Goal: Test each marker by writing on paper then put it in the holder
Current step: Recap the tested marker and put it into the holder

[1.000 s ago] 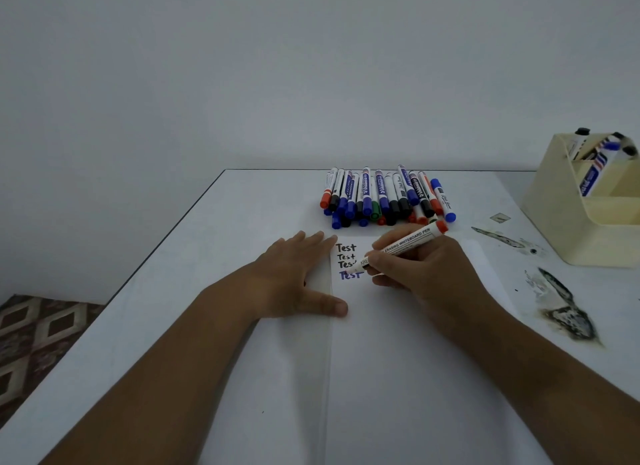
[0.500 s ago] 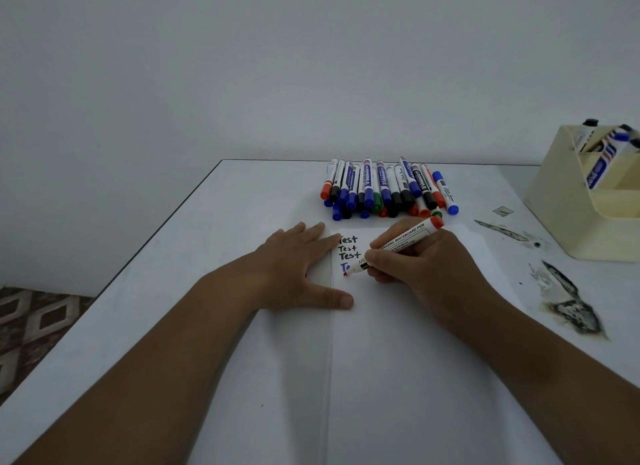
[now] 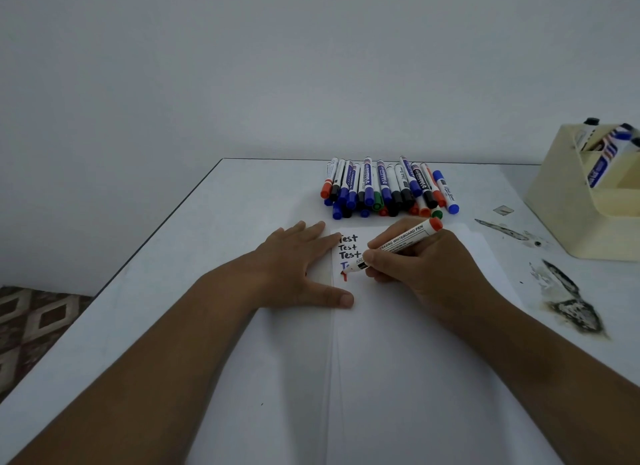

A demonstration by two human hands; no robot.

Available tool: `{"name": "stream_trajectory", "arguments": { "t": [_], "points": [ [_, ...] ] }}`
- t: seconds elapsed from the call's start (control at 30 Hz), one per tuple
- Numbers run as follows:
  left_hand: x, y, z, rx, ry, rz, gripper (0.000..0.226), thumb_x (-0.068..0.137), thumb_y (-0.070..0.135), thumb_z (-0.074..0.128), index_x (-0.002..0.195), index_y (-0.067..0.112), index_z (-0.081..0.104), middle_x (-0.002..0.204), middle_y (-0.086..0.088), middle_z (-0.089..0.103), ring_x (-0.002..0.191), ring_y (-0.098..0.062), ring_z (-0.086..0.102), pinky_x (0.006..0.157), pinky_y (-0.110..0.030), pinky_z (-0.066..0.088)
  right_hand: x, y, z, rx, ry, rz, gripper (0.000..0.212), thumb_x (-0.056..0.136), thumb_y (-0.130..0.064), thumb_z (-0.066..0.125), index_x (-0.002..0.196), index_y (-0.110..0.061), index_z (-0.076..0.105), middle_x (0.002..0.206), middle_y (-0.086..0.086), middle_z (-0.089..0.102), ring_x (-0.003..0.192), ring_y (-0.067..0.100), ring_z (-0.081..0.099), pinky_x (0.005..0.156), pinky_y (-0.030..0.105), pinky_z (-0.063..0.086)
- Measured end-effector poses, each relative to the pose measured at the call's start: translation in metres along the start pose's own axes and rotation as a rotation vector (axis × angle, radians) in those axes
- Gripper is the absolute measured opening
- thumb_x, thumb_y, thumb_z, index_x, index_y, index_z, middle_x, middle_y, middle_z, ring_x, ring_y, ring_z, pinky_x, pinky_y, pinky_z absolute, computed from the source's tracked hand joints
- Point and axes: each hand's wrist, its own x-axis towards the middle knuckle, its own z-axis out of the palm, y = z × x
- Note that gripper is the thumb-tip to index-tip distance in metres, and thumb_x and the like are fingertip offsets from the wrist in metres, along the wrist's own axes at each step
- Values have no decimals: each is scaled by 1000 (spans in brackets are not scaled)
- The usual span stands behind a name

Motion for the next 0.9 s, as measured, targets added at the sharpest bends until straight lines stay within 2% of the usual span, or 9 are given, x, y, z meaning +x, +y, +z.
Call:
{"name": "stream_trajectory", "arguments": {
  "t": [0.17, 0.3, 0.5, 0.77, 0.9],
  "points": [
    [0, 0, 1, -12, 8, 0, 122, 54, 97, 39, 157, 43, 2, 167, 13, -7, 153, -12, -10, 125, -39, -1, 2, 2, -1, -7, 28, 14, 5, 86, -18, 77, 86, -17, 73, 75, 2, 77, 71, 22, 76, 77, 43, 64],
    [-1, 1, 0, -15, 3, -3, 121, 55, 95, 40, 157, 43, 2, 167, 13, -6, 153, -12, -10, 125, -40, -1, 0, 2, -1, 73, 47, 42, 6, 87, -15, 76, 84, -18, 71, 73, 3, 77, 70, 22, 75, 74, 38, 64],
    [0, -1, 1, -20, 11, 2, 121, 55, 96, 41, 157, 44, 3, 167, 13, -6, 153, -11, -9, 125, -40, -1, 1, 3, -2, 33, 46, 29, 7, 87, -16, 76, 83, -18, 71, 70, 1, 75, 65, 18, 74, 65, 27, 61],
    [1, -1, 2, -22, 9, 4, 121, 55, 97, 39, 157, 43, 2, 167, 13, -6, 153, -12, -10, 125, -41, 0, 2, 4, -2, -14, 51, 24, 7, 87, -19, 76, 82, -19, 71, 70, 1, 75, 66, 18, 74, 68, 31, 62],
    [2, -2, 2, -10, 14, 1, 121, 54, 97, 39, 157, 43, 3, 167, 13, -6, 153, -12, -9, 125, -41, 1, 0, 2, -2, 6, 36, 18, 6, 87, -16, 76, 83, -17, 71, 70, 1, 75, 64, 16, 73, 62, 23, 60]
  ]
}}
